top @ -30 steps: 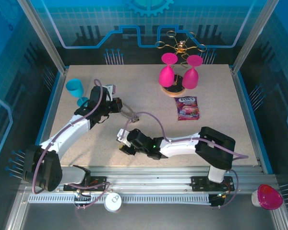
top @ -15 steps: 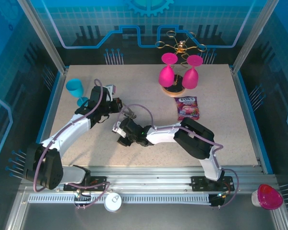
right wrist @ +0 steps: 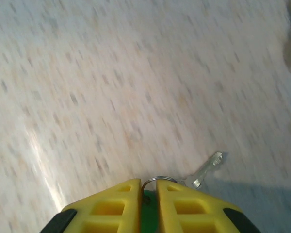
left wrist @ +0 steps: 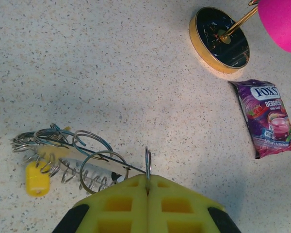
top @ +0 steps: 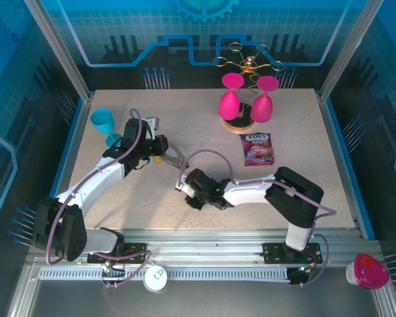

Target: Put the keys on the keyring

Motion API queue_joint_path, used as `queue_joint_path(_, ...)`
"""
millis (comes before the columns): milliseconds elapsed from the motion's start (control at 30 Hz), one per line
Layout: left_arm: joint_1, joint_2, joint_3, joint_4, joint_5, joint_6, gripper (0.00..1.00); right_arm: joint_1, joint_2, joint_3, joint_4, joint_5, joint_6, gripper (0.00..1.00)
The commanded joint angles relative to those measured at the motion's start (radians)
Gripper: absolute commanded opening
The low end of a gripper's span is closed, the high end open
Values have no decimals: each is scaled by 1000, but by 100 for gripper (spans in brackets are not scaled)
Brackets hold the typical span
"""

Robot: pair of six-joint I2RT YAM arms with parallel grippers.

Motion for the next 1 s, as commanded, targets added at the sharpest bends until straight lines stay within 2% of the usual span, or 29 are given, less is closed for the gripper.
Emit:
queue_joint_path(0,-22,8,0,36,23,65,0,-43,-83,-108,-132,26,29,18)
queue_joint_path(233,-165,7,-11,11,-36,247,0,-102,-296,-214,-245,-7,178,32)
queue_joint_path(333,-217,-9,-27,23,-32,316,0,-133,-367,-205,-359,74,289,36)
queue_joint_path(467,-226,-30,-47,58,-34,340,0,-136,-456,-200,-365,65,384,45)
queue_joint_path(633,-226,-28,-42,47,-53,350,0,-110,-448,-163,-388,67,716,43)
queue_joint_path(700,-225,-23,-40,41,-52,351,0,-57,-416,-133,-404,98,676,46)
queue_joint_path(833,-226,-14,-31,32,-48,353,0,31,-338,-106,-405,230,395,46)
queue_joint_path(967,-226,-11,-28,27,-43,350,0,36,-247,-57,-414,247,237,44)
